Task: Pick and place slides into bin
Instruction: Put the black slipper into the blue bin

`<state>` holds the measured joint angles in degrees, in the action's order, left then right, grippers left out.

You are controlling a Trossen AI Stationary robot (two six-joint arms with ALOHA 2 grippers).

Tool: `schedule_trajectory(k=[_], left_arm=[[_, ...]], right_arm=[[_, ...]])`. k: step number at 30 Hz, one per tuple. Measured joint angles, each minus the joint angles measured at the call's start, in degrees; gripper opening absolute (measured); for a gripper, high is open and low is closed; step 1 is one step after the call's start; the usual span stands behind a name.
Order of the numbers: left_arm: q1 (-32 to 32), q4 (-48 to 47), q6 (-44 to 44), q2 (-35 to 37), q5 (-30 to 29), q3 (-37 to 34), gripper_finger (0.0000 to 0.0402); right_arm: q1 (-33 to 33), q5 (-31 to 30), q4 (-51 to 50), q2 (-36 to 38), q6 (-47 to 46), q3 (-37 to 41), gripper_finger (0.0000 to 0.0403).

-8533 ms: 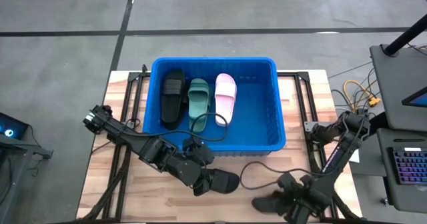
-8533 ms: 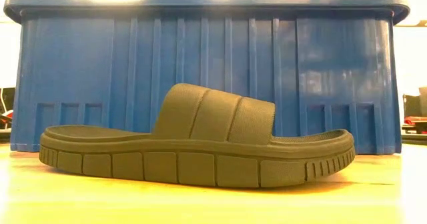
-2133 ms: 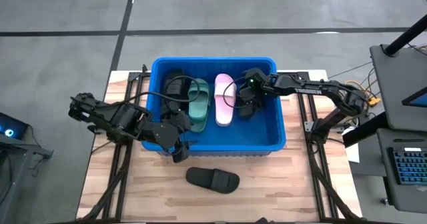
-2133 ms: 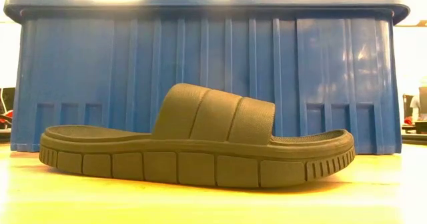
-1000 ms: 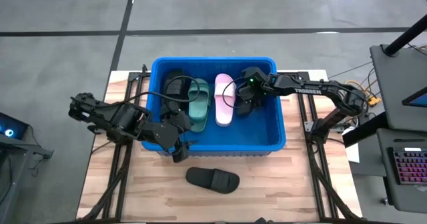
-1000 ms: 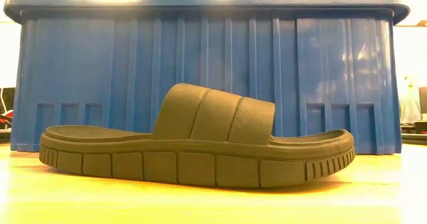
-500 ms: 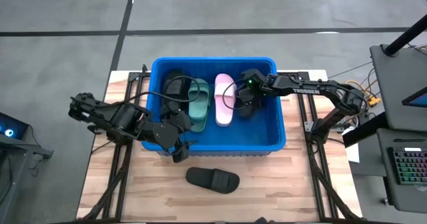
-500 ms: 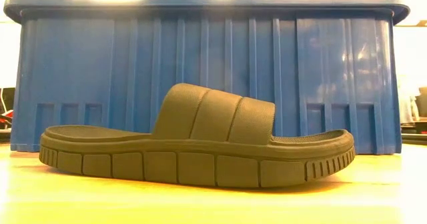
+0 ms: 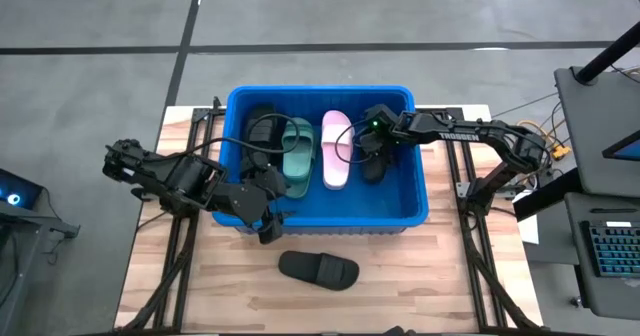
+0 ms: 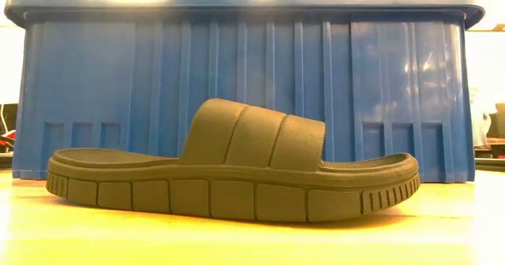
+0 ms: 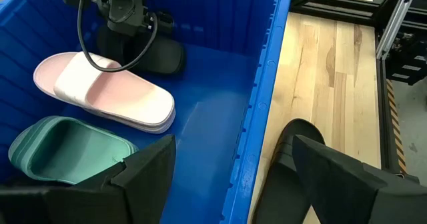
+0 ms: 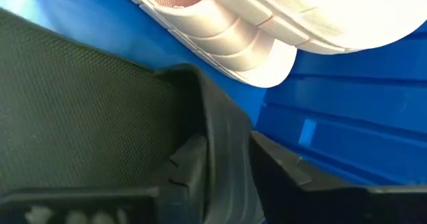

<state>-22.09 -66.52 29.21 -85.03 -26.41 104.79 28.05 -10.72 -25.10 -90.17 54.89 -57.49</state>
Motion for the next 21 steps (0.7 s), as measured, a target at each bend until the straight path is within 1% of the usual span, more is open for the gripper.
schedule_trajectory(k=[6, 11, 18, 21], left_arm=[[0.00, 0.00, 0.04, 0.00, 0.00, 0.00, 0.0283], [0.00, 0.00, -0.02, 0.00, 0.00, 0.00, 0.0283], [0.00, 0.02, 0.00, 0.00, 0.00, 0.00, 0.0283], [0.00, 0.02, 0.02, 0.00, 0.00, 0.00, 0.0283]], right_arm=[[-0.02, 0.00, 0.00, 0.02, -0.93, 0.00, 0.0150], [-0.02, -1.33, -0.31, 0.07, -2.35, -1.00, 0.0180], [-0.04, -1.09, -0.55, 0.11, -3.75, -4.20, 0.0197], [0.00, 0.43, -2.16, -0.06, -4.71, -4.52, 0.0199]])
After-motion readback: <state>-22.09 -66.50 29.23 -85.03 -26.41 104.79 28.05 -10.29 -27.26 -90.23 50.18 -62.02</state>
